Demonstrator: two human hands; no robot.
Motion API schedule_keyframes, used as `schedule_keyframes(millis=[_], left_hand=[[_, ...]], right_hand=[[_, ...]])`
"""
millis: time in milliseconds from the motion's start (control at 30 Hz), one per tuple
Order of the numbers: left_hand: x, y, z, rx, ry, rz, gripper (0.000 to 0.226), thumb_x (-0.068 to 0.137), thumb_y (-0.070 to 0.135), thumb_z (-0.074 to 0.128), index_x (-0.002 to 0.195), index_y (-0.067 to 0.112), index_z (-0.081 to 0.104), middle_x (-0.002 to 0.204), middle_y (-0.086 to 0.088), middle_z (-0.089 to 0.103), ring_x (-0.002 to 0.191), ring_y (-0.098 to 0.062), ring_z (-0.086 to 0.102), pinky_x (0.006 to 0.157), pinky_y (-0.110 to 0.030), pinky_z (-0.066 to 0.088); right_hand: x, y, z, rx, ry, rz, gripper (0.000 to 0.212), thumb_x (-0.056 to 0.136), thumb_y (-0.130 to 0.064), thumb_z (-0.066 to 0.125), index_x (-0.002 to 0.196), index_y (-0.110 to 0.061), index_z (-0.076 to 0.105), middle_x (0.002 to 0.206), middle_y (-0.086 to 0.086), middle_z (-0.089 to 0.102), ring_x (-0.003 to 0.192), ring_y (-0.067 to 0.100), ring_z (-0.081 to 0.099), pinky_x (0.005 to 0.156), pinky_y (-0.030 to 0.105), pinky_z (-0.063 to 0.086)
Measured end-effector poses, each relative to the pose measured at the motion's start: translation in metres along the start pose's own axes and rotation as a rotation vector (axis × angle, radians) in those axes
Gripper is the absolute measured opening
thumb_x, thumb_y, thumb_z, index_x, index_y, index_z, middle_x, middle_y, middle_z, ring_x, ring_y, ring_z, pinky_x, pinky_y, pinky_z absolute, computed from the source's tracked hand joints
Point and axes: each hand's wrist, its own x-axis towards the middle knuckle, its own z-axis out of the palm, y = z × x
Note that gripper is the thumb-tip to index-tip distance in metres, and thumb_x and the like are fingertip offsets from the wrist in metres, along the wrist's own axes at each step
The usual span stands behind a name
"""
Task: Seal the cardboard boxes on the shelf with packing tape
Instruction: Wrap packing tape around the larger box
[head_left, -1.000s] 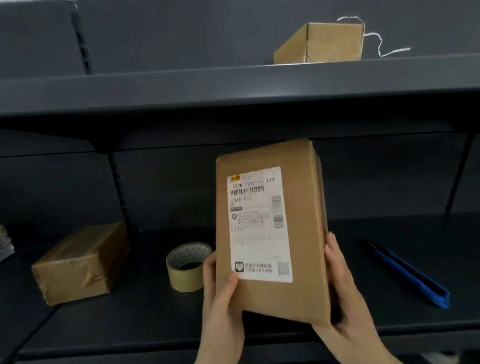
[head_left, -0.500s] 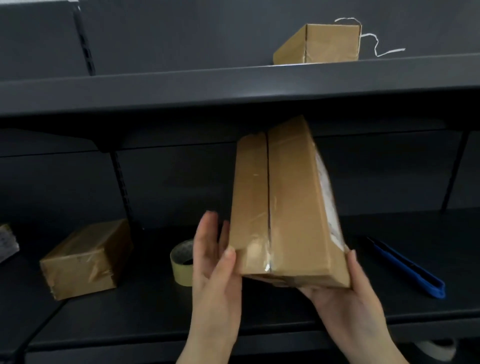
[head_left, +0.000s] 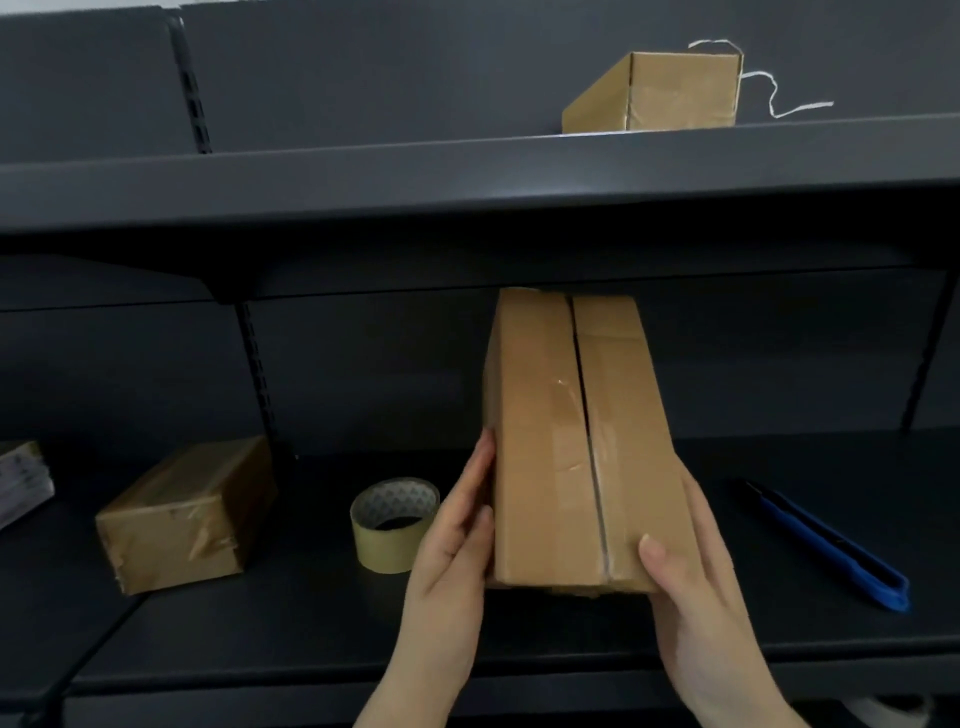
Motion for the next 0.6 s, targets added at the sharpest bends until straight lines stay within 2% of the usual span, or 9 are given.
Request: schedule_keyframes(millis=[100,167,233,300,367,433,467,533,600], left_hand=[[0.002,-0.004,0.0,-0.001,0.042,-0.068,0.048,0.077,0.039,0.062,0.121,0.056,0.051,0.143,0.017,0.043,0.132,-0.007,0.04,0.109,-0.039,0.034],[0.003,-0.005,-0.002,-0.014,0.089,-0.132,0.056,0.07,0.041,0.065,0.119,0.058,0.046,0.137,0.019,0.044,0.125,-0.004,0.045,0.104,-0.034,0.039],[0.004,-0.003,-0.003,-0.027,0.105,-0.187,0.062,0.063,0.041,0.069,0.118,0.052,0.042,0.133,0.018,0.046,0.118,-0.004,0.049,0.099,-0.033,0.042],[0.004,0.004,-0.001,0.037,0.135,-0.19,0.071,0.056,0.044,0.08,0.118,0.042,0.045,0.131,0.011,0.052,0.115,-0.007,0.053,0.1,-0.033,0.043],[0.002,0.012,0.002,0.171,0.166,-0.12,0.08,0.05,0.047,0.083,0.119,0.041,0.044,0.121,0.022,0.053,0.106,0.006,0.054,0.091,-0.015,0.045],[0.0,0.018,0.008,0.305,0.145,-0.026,0.075,0.049,0.052,0.081,0.115,0.048,0.046,0.111,0.032,0.056,0.101,0.015,0.053,0.079,-0.005,0.044],[0.0,0.019,0.01,0.375,0.131,0.014,0.075,0.051,0.057,0.081,0.116,0.05,0.045,0.112,0.033,0.055,0.104,0.015,0.052,0.082,-0.007,0.044],[0.001,0.014,0.012,0.486,0.133,0.065,0.074,0.056,0.062,0.07,0.124,0.049,0.044,0.12,0.03,0.05,0.115,0.008,0.047,0.094,-0.019,0.043],[0.001,0.006,0.013,0.579,0.133,0.074,0.066,0.061,0.066,0.059,0.123,0.05,0.043,0.124,0.029,0.047,0.119,0.008,0.043,0.101,-0.024,0.039]], right_hand=[[-0.003,0.008,0.002,-0.015,0.024,-0.049,0.093,0.029,-0.071,0.078,0.114,-0.054,0.047,0.109,-0.027,0.062,0.104,0.0,0.06,0.079,0.024,0.05],[-0.006,0.015,0.0,0.005,0.037,-0.081,0.087,0.03,-0.068,0.08,0.111,-0.058,0.052,0.111,-0.027,0.062,0.106,0.0,0.059,0.082,0.021,0.052],[-0.007,0.019,-0.003,0.002,0.05,-0.089,0.073,0.041,-0.059,0.081,0.109,-0.063,0.054,0.121,-0.026,0.058,0.115,0.002,0.054,0.093,0.028,0.048],[-0.003,0.019,-0.011,-0.007,0.056,-0.13,0.069,0.057,-0.055,0.074,0.119,-0.062,0.047,0.135,-0.026,0.048,0.127,0.003,0.045,0.102,0.036,0.042],[0.0,0.02,-0.018,0.032,0.094,-0.104,0.068,0.063,-0.058,0.074,0.124,-0.06,0.044,0.138,-0.027,0.044,0.129,0.003,0.042,0.101,0.038,0.044],[0.002,0.022,-0.025,0.048,0.116,0.001,0.048,0.08,-0.04,0.062,0.126,-0.049,0.05,0.133,-0.021,0.052,0.121,0.007,0.053,0.091,0.04,0.052],[0.004,0.022,-0.027,0.037,0.112,0.063,0.043,0.085,-0.031,0.054,0.125,-0.044,0.052,0.128,-0.016,0.058,0.114,0.008,0.058,0.087,0.04,0.054],[0.012,0.019,-0.026,-0.024,0.117,0.197,0.036,0.087,-0.031,0.05,0.121,-0.035,0.058,0.116,-0.007,0.066,0.103,0.014,0.065,0.086,0.038,0.05],[0.011,0.021,-0.039,-0.019,0.17,0.324,0.026,0.092,-0.042,0.045,0.106,-0.028,0.062,0.095,0.004,0.068,0.087,0.021,0.064,0.09,0.039,0.045]])
